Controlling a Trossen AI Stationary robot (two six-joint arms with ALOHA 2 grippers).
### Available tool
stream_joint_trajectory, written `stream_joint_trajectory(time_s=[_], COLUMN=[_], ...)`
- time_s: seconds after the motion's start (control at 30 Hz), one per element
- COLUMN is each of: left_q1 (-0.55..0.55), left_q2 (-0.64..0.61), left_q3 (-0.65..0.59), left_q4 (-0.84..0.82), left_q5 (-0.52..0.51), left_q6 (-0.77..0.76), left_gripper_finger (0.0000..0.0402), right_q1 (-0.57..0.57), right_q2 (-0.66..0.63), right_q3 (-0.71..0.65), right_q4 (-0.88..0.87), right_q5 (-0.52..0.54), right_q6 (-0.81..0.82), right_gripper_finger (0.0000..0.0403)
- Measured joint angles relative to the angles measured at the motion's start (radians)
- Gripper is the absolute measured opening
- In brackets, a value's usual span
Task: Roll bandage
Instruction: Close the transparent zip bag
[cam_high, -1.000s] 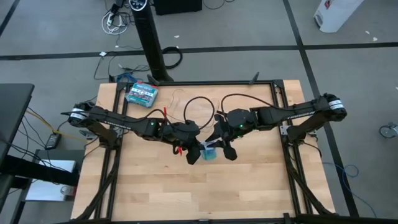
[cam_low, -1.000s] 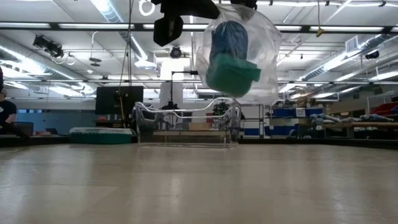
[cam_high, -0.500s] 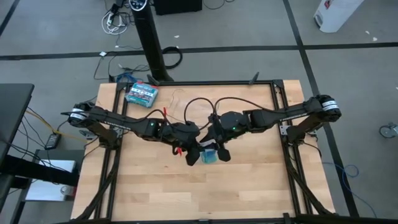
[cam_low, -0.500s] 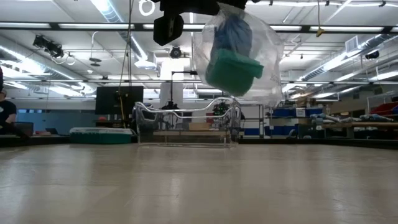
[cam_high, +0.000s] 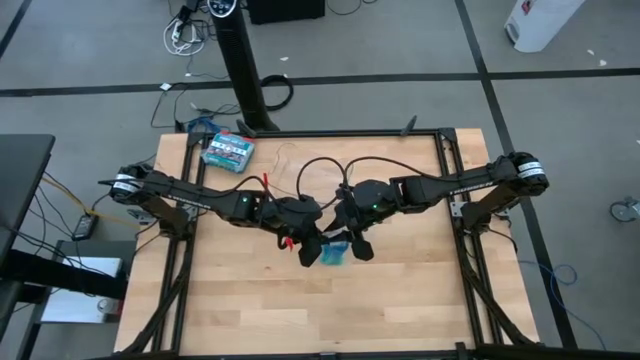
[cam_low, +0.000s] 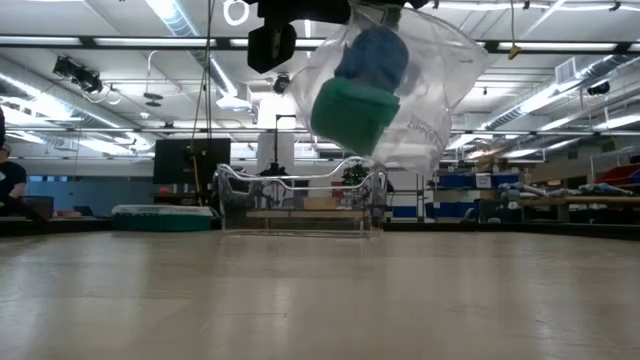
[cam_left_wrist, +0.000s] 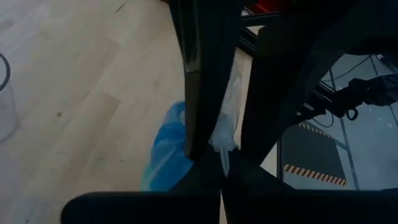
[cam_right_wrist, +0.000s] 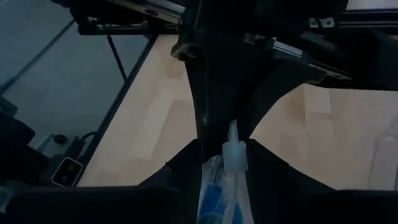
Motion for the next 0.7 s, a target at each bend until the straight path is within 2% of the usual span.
stream_joint_trajectory(time_s=[0.1,0.3,0.7], left_q1=[0.000,0.000,0.001], left_q2=[0.000,0.000,0.000], left_q3=[0.000,0.000,0.000], left_q4=[0.000,-0.005,-0.015], left_q5=[-0.002,-0.007,-0.026], left_q6=[0.000,0.000,-0.003], left_gripper_finger=[0.0002,0.0002,0.0002], right_q1=[0.000,-0.008,-0.036], right_q2=[0.000,0.000,0.000], right_q3=[0.000,0.000,0.000], right_q4=[-0.004,-0.006,-0.041], right_q5=[-0.005,-0.024,-0.036], right_q6=[0.014,0.050,0.132], right_gripper_finger=[0.0084,0.0008,0.0001])
